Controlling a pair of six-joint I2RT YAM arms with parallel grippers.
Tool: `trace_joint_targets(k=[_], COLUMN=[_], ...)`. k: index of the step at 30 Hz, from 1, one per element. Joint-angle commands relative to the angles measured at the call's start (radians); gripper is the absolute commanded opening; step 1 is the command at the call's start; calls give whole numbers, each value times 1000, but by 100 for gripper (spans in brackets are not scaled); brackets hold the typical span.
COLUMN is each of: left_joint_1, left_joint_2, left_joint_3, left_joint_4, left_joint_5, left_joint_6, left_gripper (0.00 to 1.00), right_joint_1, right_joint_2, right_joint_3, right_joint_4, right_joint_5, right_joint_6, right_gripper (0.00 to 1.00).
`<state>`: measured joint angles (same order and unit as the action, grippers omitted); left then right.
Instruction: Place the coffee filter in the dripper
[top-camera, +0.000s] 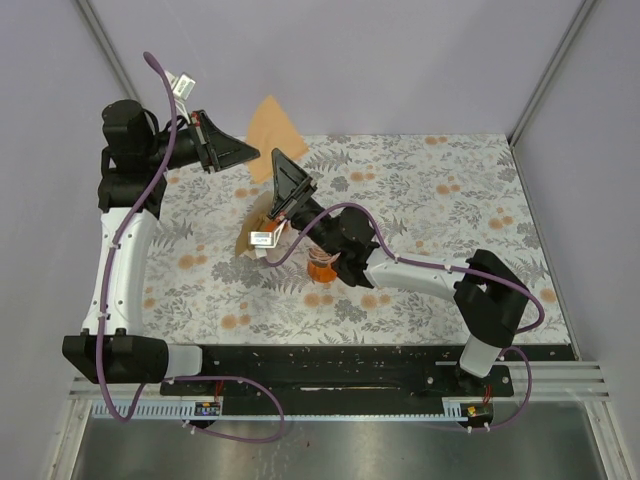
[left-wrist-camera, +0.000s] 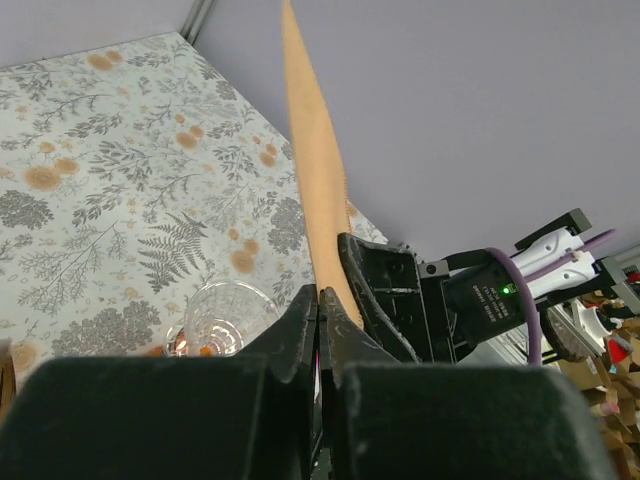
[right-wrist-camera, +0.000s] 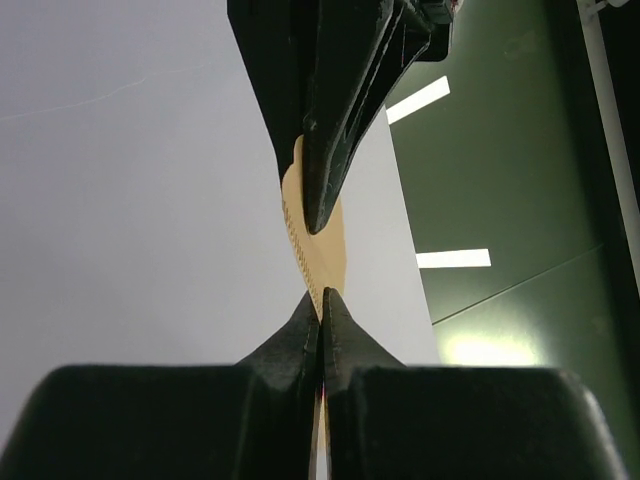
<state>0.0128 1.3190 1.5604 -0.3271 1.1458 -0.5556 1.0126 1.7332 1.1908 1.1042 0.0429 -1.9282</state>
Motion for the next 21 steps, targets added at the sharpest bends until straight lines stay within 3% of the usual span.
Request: trace_joint_targets(k=[1,3,4,5,7,9,12,14,19,21], left_joint_1=[3,1,3,3,3,3,1,1,-32,-63], left_joint_2=[-4,-9,-10,-10,-15,-17,-24,-27,-37,-40], left_joint_3=[0,-3,-5,-2,16,62,133,168,217,240], left_joint_4=[83,80,76,62,13,-106,-267,-361,-591,-708], left_joint_5=[37,40,42,42,32,14,-35,-41,3,-6], left_joint_6=[-27,-18,-7,3,63,184,388,504,771,903], left_gripper=[0,0,0,0,0,0,0,0,0,0], right_joint_1=[15,20,21,23,26,26,23,20,-18,-77], right_joint_2=[-55,-70,-81,-96,-154,-242,-378,-425,-426,-409], right_joint_3=[15,6,3,-5,-28,-28,50,117,318,401], right_joint_4=[37,19,4,-18,-97,-350,-794,-1031,-1274,-1354], right_joint_5=[9,28,47,66,89,80,-74,-182,-230,-354], right_joint_6=[49,115,159,213,343,551,852,952,1306,1417], right_gripper=[0,0,10,23,61,83,97,99,99,99])
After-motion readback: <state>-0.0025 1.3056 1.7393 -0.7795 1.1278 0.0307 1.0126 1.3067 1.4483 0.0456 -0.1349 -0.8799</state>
